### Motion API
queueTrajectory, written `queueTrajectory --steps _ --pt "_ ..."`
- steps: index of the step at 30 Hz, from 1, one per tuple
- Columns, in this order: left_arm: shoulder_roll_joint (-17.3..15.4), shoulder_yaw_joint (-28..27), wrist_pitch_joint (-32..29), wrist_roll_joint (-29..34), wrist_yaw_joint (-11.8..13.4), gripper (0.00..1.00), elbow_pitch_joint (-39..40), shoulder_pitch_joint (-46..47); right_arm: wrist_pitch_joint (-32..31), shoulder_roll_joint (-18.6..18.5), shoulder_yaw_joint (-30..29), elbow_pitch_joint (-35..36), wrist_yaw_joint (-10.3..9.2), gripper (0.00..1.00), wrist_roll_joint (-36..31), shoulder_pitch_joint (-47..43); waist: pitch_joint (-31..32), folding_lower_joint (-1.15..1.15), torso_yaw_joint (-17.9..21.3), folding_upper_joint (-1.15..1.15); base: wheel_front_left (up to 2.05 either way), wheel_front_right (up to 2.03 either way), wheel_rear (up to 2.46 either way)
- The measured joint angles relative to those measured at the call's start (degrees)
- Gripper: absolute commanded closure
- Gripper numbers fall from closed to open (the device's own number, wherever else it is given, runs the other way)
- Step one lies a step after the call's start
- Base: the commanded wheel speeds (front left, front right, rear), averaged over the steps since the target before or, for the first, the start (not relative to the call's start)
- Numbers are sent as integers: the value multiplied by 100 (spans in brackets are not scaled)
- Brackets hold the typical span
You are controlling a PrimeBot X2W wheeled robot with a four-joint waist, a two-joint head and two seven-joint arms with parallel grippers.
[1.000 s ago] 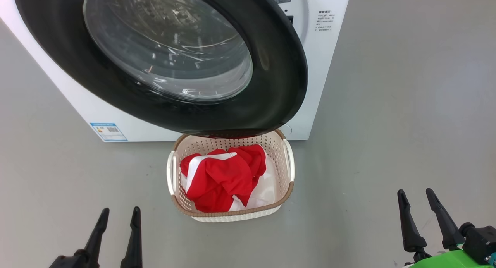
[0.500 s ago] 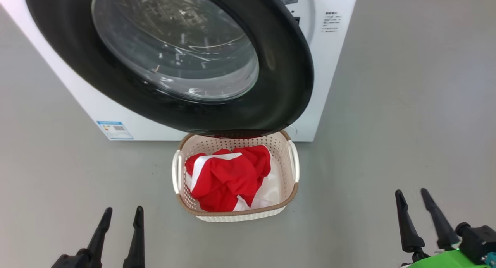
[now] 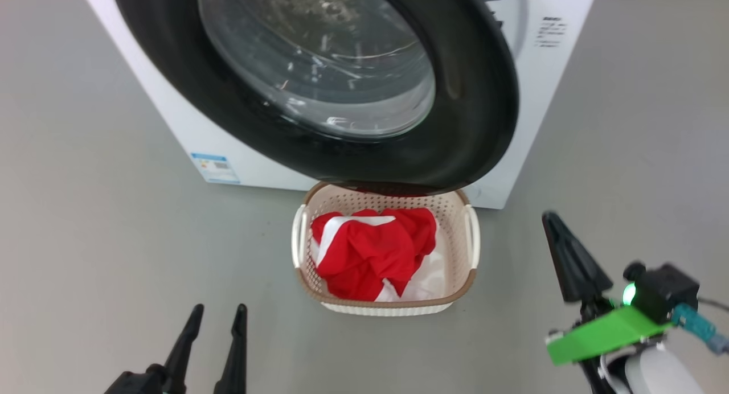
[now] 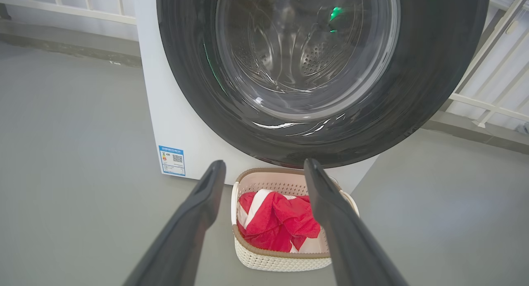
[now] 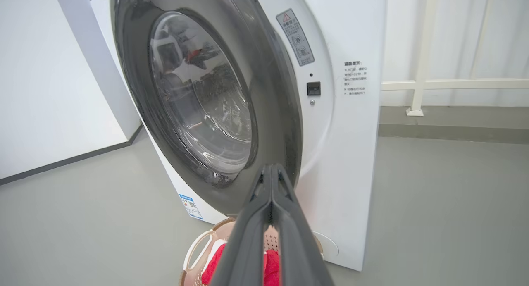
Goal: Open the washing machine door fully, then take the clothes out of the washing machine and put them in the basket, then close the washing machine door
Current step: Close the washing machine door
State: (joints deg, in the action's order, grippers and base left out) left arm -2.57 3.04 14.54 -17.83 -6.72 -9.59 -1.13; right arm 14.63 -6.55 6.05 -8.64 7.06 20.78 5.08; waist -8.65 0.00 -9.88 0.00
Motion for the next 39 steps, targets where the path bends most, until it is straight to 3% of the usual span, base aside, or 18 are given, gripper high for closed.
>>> queueTrajectory --steps 10,39 --pt "0 320 0 -101 122 0 114 216 0 -126 199 -40 0 100 88 932 -337 0 -313 0 0 0 0" --pt "26 1233 1 -457 524 0 521 1328 1 -710 -169 -137 7 100 256 2588 -1915 0 -736 0 0 0 0"
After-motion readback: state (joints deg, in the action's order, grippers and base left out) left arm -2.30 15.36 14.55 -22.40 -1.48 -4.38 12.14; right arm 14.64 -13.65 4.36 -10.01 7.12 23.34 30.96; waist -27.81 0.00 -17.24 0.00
